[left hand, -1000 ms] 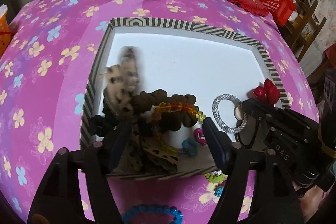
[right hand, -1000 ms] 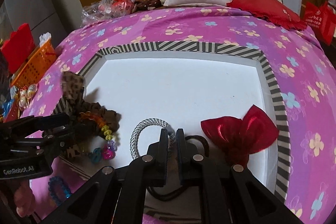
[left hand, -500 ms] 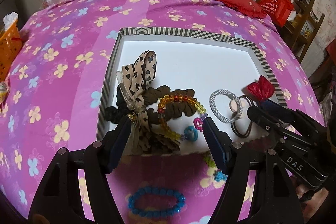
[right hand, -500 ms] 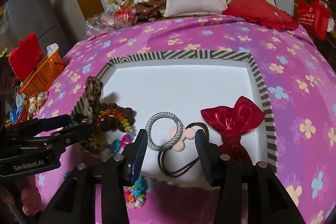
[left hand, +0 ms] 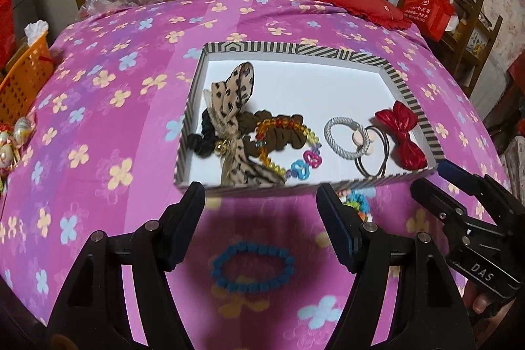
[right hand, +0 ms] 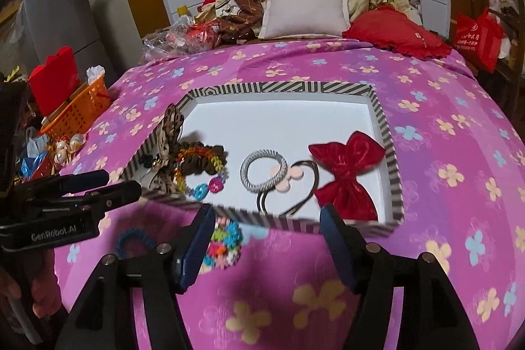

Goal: Organize jewelry
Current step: 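Withdraw both tools from the tray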

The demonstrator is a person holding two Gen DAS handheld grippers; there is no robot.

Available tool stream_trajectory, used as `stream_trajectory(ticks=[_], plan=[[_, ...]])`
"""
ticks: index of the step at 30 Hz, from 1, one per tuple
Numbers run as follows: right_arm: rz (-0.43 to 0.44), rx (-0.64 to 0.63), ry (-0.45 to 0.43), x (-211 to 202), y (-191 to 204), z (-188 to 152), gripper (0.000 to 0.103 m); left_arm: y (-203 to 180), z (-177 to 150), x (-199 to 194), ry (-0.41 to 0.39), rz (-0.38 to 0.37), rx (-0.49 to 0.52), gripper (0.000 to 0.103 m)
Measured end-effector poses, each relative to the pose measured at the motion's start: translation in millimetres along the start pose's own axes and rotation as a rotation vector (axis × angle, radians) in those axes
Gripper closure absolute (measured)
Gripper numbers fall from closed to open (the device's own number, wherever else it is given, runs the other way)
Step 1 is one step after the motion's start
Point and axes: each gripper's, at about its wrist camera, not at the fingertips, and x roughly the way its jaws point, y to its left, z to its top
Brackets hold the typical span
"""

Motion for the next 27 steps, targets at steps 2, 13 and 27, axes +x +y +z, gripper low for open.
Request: stream_trajectory(ticks=[2,13,27], plan=[[0.0,0.003,0.0,-6,0,-7,0.039,2,-6,-3,0.004,0.001,-0.003,0.032],[-0.041,0.021,0.06,-23,-19,-52,0.039,25,-45,-17,0.026,-0.004,-0.037,0.032],[-0.043,0.004,0.119,-18,-11,-74,0.039,41,-73,-21,0.04,0.019,-0.074,0.032]])
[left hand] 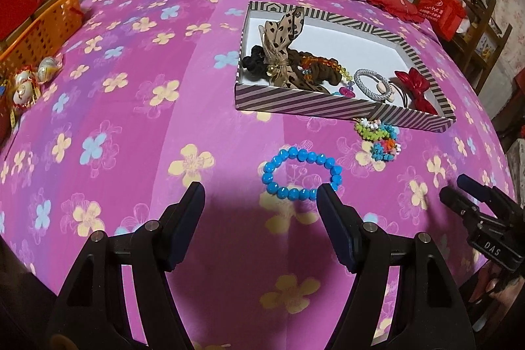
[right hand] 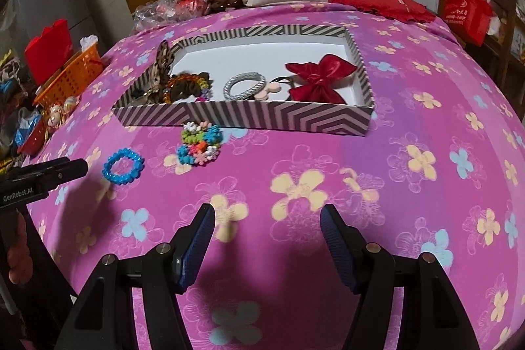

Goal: Organize jewelry
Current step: 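Withdraw both tools from the tray, then move the left tool toward the blue beaded bracelet while the right tool approaches the colourful hair tie bundle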

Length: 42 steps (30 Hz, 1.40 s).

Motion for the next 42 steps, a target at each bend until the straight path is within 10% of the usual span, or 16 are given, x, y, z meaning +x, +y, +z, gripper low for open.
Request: stream_trajectory(ticks=[42], plan=[[0.018,-0.053,-0.032,35,33,39,0.023,14,5,35,0.075,-0.029,-0.042,0.032]])
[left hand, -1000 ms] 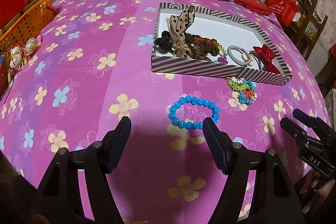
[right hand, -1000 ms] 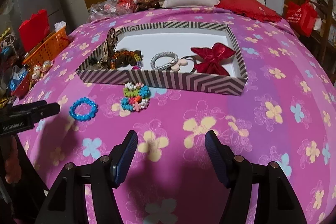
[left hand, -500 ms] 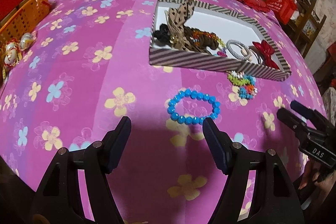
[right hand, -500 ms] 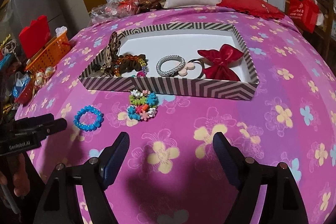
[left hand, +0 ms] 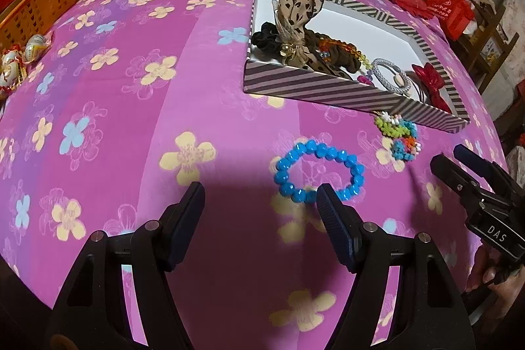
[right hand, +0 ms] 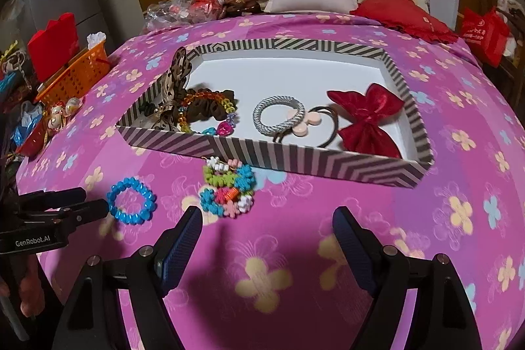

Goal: Organize jewelry
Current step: 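Move the left tool toward the blue beaded bracelet while the right tool approaches the colourful hair tie bundle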

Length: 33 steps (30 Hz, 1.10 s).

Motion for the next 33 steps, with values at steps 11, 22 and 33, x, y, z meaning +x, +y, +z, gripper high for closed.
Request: stream_trajectory(ticks=[11,22,33], plan=[[0.011,-0.068,0.011,21,17,10,0.023,0,7,9,0.002,0.03,0.011,0.032],[-0.013,-0.102,0.033,45,22,15,0.036,-8,10,16,-0.006,0.105,0.065,0.032],[-0.02,-0.138,0.01,45,25,17,0.066,-15,11,17,-0.048,0.085,0.112,0.06]])
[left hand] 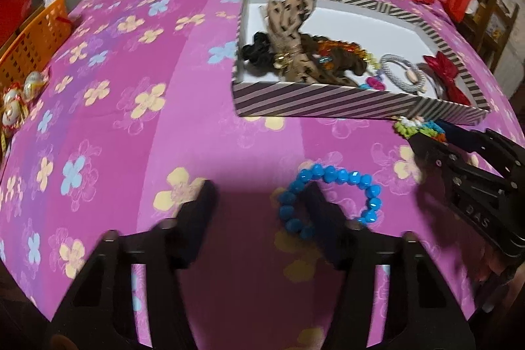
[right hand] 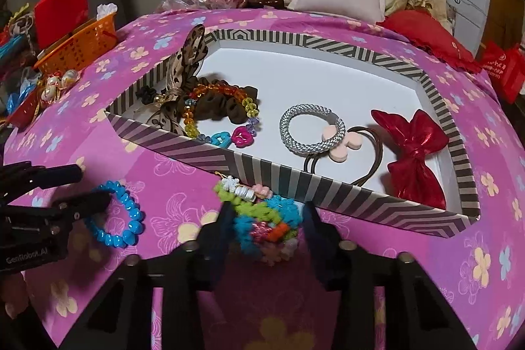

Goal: Organize jewelry
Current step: 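Move the left tool toward the blue beaded bracelet while the right tool approaches the colourful hair tie bundle, then close the left tool on the blue beaded bracelet while the right tool grasps the colourful hair ties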

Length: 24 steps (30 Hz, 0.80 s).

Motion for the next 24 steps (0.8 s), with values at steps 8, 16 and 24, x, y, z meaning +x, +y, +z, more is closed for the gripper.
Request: stream_trajectory(ticks=[8,16,24], plan=[[0.044,0.04,-0.016,-9,-2,-9,0.076,0,-1,-5,0.019,-0.087,-0.019,0.095],[0.057,0.063,-0.062,-38,-4,-16,0.083,4,-1,-27,0.002,-0.179,-0.06,0.096],[0.066,0.065,-0.139,-74,-6,-8,0.083,1,9,-64,-0.071,-0.203,-0.048,0.096]])
